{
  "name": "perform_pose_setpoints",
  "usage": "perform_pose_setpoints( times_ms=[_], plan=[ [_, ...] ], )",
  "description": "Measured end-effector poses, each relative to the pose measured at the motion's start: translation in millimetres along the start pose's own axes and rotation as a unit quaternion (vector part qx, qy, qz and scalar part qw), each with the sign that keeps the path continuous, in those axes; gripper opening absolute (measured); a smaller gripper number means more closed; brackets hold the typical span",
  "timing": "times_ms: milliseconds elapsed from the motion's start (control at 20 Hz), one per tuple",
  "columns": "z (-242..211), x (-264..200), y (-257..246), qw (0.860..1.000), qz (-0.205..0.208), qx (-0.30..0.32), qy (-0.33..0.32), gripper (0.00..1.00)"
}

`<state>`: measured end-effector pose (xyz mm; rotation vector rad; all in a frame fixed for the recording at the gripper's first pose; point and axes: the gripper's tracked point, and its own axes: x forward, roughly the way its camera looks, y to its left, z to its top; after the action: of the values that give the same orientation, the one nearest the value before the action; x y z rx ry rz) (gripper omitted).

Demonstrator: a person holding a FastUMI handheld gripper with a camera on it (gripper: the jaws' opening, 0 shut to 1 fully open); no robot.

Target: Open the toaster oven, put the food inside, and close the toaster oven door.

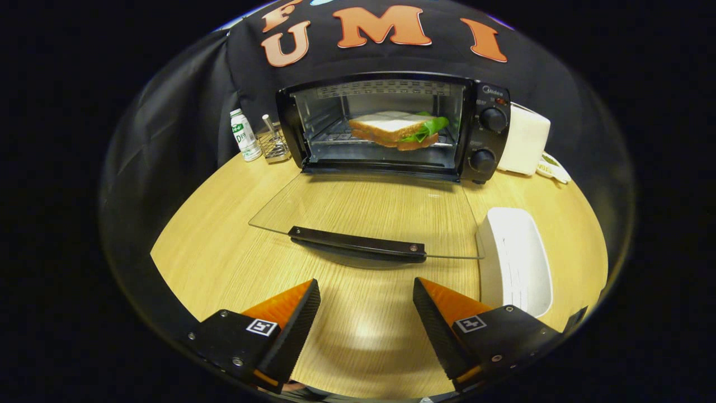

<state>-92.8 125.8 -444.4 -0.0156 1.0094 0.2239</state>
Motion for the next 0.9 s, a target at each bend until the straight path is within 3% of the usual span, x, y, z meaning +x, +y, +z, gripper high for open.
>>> perform_pose_setpoints(
  times_ms=[400,550,900],
  plan=[
    [16,29,-1,0.999,-0.030,-0.032,-0.017,0.99],
    [49,25,0,0.998,-0.031,-0.028,-0.056,0.99],
    [140,11,-16,0.987,-0.075,-0.028,-0.139,0.99]
  ],
)
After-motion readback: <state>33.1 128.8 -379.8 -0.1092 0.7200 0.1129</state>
